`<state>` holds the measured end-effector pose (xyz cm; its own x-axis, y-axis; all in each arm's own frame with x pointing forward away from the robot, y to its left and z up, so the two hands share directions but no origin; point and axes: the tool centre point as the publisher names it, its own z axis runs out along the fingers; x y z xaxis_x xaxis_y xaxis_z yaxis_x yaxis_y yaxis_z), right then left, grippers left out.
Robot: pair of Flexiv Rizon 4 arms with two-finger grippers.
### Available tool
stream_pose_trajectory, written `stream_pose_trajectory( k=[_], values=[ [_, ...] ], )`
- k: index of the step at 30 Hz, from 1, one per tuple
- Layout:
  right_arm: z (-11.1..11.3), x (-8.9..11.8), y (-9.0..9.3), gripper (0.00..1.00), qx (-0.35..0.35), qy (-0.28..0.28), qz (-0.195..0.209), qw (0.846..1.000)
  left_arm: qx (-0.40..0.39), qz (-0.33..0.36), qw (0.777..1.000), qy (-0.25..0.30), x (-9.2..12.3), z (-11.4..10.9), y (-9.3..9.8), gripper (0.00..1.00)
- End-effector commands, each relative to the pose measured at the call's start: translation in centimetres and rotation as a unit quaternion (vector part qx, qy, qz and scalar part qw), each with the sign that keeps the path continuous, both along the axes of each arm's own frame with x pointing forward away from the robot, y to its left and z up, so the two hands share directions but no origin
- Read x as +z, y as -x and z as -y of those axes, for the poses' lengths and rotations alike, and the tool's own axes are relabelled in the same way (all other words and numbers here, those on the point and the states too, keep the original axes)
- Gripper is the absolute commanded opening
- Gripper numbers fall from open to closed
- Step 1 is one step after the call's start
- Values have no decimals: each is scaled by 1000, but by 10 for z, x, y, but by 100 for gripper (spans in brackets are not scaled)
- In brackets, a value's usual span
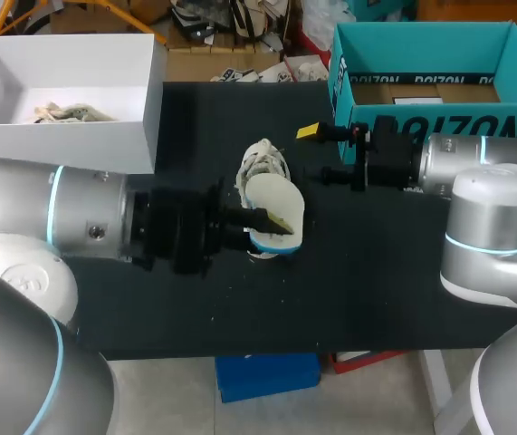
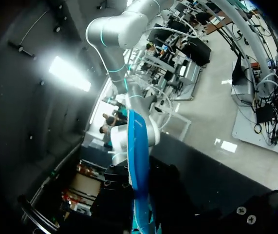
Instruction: Take the shoe out of the shoebox, open the shoe tongue, remove and reinsert the insole, then place the shoe into the shoebox
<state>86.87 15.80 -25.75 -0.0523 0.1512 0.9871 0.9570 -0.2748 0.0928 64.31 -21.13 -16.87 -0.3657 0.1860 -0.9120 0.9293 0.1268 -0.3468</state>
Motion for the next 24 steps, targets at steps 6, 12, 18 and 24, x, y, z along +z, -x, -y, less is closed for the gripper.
stream_pose_trajectory(
  k=[6, 12, 18, 24],
  values=[
    [-1, 0, 0, 100, -2, 0, 0, 1000, 29, 103, 992, 61, -61, -21, 22, 0],
    [-1, 0, 0, 100, -2, 0, 0, 1000, 25, 164, 984, 61, -91, -20, 17, 0],
    [-1, 0, 0, 100, -2, 0, 0, 1000, 31, 189, 979, 65, -111, -19, 3, 0],
    [-1, 0, 0, 100, -2, 0, 0, 1000, 29, 227, 972, 60, -119, -13, -14, 0]
  ],
)
